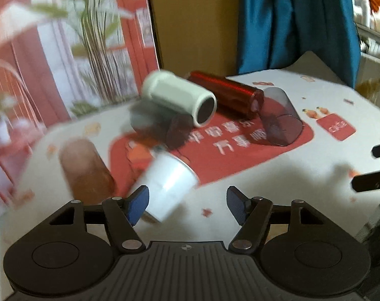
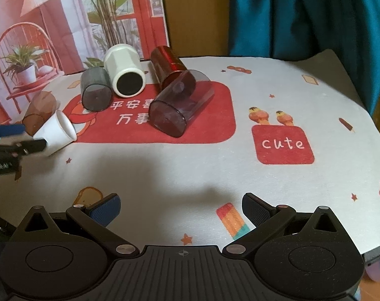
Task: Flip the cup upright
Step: 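Close the left gripper around the body of the white paper cup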
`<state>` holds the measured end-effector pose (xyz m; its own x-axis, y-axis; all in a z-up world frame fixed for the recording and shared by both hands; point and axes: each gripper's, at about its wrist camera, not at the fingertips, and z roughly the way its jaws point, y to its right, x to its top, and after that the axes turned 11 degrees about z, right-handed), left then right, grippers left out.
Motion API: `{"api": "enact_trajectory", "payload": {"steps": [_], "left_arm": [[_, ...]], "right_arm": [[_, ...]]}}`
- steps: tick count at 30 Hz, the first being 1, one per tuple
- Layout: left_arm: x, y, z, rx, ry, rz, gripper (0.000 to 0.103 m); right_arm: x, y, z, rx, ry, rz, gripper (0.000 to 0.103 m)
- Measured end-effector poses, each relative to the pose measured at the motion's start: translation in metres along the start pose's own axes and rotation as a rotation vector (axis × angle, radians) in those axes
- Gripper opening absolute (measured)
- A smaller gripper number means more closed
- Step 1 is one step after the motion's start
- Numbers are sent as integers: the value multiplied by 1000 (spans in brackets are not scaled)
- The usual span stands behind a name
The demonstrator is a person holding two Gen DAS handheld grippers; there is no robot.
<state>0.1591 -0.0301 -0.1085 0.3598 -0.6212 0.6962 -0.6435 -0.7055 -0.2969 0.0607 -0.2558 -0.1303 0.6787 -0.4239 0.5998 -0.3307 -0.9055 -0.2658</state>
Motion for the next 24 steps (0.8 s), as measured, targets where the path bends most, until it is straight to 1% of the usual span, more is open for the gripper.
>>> {"api": "enact_trajectory", "payload": {"steps": [3,5,6,9,12,15,17,18,20,22,23,24], "left_arm": [[3,-12,6,49,-2,-4,76],[3,-19,17,44,-24,-7,76],[2,-22,25,54,-36,-4,76],[-1,-23,39,51,-37,25,76],[0,-20,52,12,-47,41,76],[4,-14,68,30,-71,62,76],[5,-16,74,42,-89,38,75],[6,-20,76,42,-97,8,72],[7,-28,80,38,-108,-45,70],[8,-29,80,41,-120,-52,69],[10,-26,80,51,-139,-43,66],[10,-25,77,53,-156,-59,63]], "right_arm": [[-1,-1,0,4,-1,-6,103],[-1,-3,-1,6,2,-16,103],[-1,-3,-2,5,5,-17,103],[0,0,-3,-6,7,-7,103],[0,0,-3,-15,5,1,103],[-1,-3,-4,-10,6,-13,103],[-1,-4,-3,-6,-1,-12,103],[-1,-3,-3,-7,-5,-9,103],[-1,-3,-2,-9,-8,-4,103],[0,-3,-2,-6,-8,1,103],[0,-3,-3,-3,-7,1,103],[0,-3,-3,1,-7,3,103]]}}
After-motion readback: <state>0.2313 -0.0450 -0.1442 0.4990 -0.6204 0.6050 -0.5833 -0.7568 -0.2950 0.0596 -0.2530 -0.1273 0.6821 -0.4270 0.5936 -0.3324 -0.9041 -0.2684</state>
